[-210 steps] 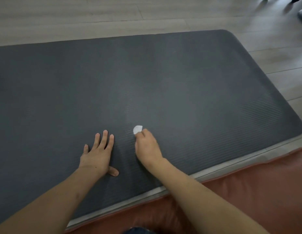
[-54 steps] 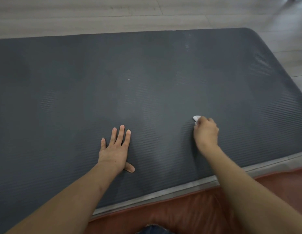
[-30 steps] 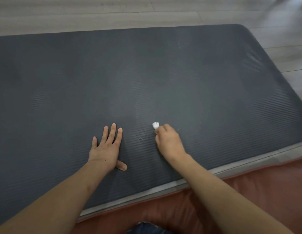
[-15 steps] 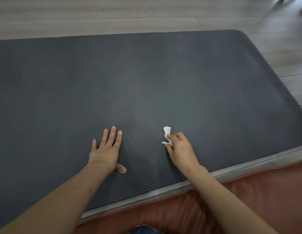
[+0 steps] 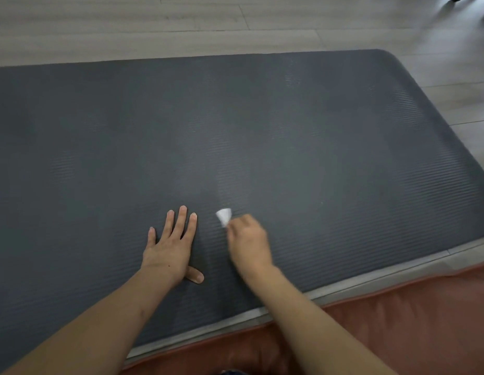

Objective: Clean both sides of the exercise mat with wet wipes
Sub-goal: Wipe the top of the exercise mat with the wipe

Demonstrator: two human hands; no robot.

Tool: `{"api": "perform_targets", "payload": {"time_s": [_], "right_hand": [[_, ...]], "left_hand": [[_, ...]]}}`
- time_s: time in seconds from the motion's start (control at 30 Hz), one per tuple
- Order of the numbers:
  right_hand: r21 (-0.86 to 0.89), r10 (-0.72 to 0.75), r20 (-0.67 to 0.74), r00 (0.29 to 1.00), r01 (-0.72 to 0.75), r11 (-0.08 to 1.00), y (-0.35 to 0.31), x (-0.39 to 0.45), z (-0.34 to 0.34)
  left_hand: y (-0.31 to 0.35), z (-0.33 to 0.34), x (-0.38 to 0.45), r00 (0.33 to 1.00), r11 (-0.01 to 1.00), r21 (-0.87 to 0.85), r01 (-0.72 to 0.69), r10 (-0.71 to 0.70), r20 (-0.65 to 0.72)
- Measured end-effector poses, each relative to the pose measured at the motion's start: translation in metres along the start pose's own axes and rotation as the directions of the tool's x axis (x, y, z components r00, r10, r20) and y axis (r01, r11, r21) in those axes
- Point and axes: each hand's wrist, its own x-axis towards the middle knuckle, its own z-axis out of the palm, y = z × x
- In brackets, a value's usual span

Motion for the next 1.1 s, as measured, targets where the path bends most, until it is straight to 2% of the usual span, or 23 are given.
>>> {"api": "perform_targets", "payload": {"time_s": [0.07,0.1,0.13,0.2,0.27,0.33,0.4,0.5,0.57,0.6,0.63,0.7,0.77,0.83,0.9,0.97,1.0,1.07,1.1], "right_hand": [[0.01,-0.194,0.053,0.98,0.194,0.981,-0.015,-0.002,0.005],[-0.018,-0.226,0.06,0.972,0.227,0.974,-0.002,0.005,-0.004],[-0.076,-0.182,0.056,0.982,0.186,0.98,0.024,0.014,-0.016],[-0.187,0.061,-0.023,0.998,-0.065,0.98,0.093,0.038,-0.052],[-0.236,0.303,-0.134,0.944,-0.327,0.915,0.15,0.051,-0.089],[-0.204,0.37,-0.227,0.901,-0.415,0.886,0.151,0.048,-0.095],[-0.15,0.296,-0.24,0.925,-0.336,0.93,0.1,0.033,-0.063],[-0.03,-0.007,-0.014,1.0,0.007,1.0,0.002,-0.006,-0.01],[-0.012,-0.218,0.1,0.971,0.22,0.975,-0.009,-0.013,-0.006],[-0.032,-0.231,0.097,0.968,0.235,0.972,0.009,-0.004,-0.015],[-0.083,-0.173,0.068,0.983,0.179,0.98,0.036,0.009,-0.028],[-0.2,0.069,-0.04,0.997,-0.075,0.977,0.103,0.037,-0.063],[-0.243,0.292,-0.146,0.945,-0.321,0.916,0.146,0.047,-0.093],[-0.185,0.356,-0.251,0.9,-0.406,0.895,0.13,0.039,-0.087],[-0.095,0.293,-0.234,0.927,-0.322,0.942,0.07,0.016,-0.05],[-0.028,0.068,-0.081,0.994,-0.07,0.997,0.001,-0.015,-0.011],[-0.012,-0.058,0.008,0.998,0.058,0.998,-0.023,-0.028,-0.001],[0.003,-0.223,0.092,0.971,0.223,0.975,-0.021,-0.03,-0.004],[-0.042,-0.216,0.084,0.973,0.22,0.975,0.003,-0.018,-0.015]], "left_hand": [[-0.001,-0.001,0.0,1.0,1.0,-0.002,0.0,0.0,-0.005],[-0.001,0.0,0.0,1.0,1.0,0.001,-0.002,0.002,-0.005],[-0.001,0.0,0.0,1.0,1.0,0.004,-0.003,0.003,-0.005],[-0.001,0.001,0.001,1.0,1.0,0.004,-0.002,0.002,-0.004],[-0.001,0.002,0.001,1.0,1.0,0.002,0.0,0.0,0.003],[0.0,0.001,0.001,1.0,1.0,0.001,-0.004,0.004,0.002],[-0.001,0.0,-0.001,1.0,1.0,0.003,-0.006,0.006,0.002],[-0.001,0.001,0.0,1.0,1.0,0.005,-0.007,0.007,-0.015],[-0.002,0.001,0.001,1.0,1.0,-0.001,-0.003,0.003,-0.018],[-0.001,0.002,0.002,1.0,1.0,-0.003,-0.005,0.005,-0.016],[-0.001,0.002,0.002,1.0,1.0,-0.003,-0.007,0.007,-0.016],[0.001,0.002,0.002,1.0,1.0,-0.001,-0.005,0.005,-0.015],[0.002,0.001,0.001,1.0,1.0,-0.001,-0.001,0.001,-0.015],[0.003,0.0,0.0,1.0,1.0,0.0,-0.002,0.002,-0.017],[0.002,-0.001,-0.001,1.0,1.0,0.004,-0.005,0.005,-0.021],[0.002,-0.001,-0.002,0.999,1.0,0.015,-0.006,0.007,-0.046],[0.002,0.0,-0.004,0.998,1.0,0.027,-0.006,0.008,-0.062],[0.0,0.001,-0.009,0.993,0.997,0.082,-0.008,0.018,-0.114],[-0.002,0.003,-0.012,0.989,0.994,0.113,-0.013,0.029,-0.143]]}}
